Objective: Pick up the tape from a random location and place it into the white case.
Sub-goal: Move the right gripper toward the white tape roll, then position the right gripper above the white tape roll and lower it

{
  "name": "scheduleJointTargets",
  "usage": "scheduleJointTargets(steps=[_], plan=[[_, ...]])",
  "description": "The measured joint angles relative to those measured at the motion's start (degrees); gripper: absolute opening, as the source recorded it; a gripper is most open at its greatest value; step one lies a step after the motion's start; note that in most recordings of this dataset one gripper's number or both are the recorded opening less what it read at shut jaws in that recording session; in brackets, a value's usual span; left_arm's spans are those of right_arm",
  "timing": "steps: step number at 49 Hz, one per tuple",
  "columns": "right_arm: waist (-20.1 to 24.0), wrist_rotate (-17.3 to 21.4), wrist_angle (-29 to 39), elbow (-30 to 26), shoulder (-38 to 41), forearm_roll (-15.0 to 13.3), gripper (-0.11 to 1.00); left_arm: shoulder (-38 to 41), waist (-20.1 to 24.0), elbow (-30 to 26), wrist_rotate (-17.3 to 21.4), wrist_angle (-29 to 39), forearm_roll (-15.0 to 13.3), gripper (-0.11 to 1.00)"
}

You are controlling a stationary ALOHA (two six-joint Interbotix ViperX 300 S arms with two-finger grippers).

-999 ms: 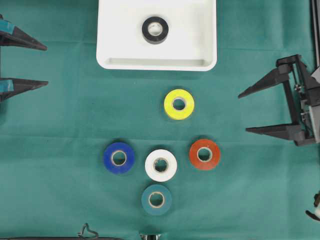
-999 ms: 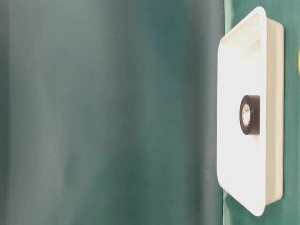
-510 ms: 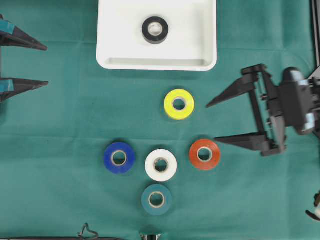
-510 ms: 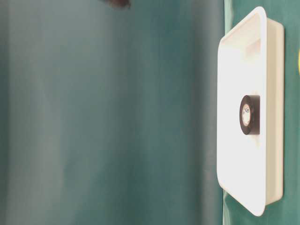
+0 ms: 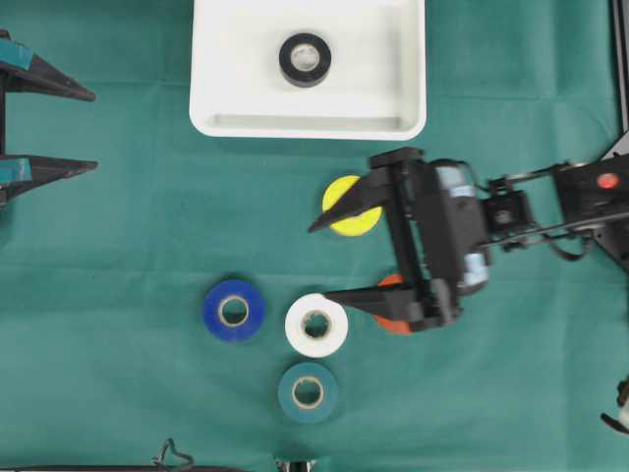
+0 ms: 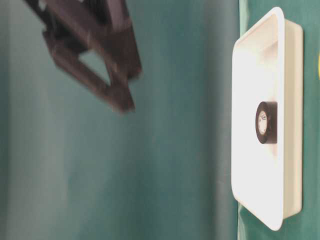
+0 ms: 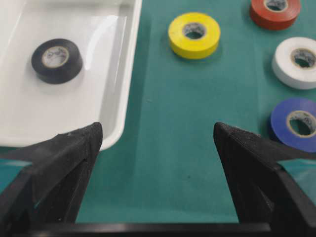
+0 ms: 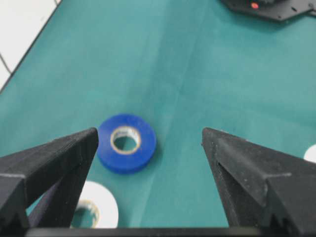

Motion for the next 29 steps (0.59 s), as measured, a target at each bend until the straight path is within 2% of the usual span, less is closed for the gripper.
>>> scheduleJointTargets(steps=[12,29], plan=[[0.00,-0.09,2.11,-6.24,5.54,-0.09,0.93,0.00,0.00,0.00,0.00,0.62,0.00,0.96],[0.00,0.00,3.87,-7.73,6.59,-0.09,0.93,0.00,0.00,0.00,0.00,0.62,0.00,0.96]])
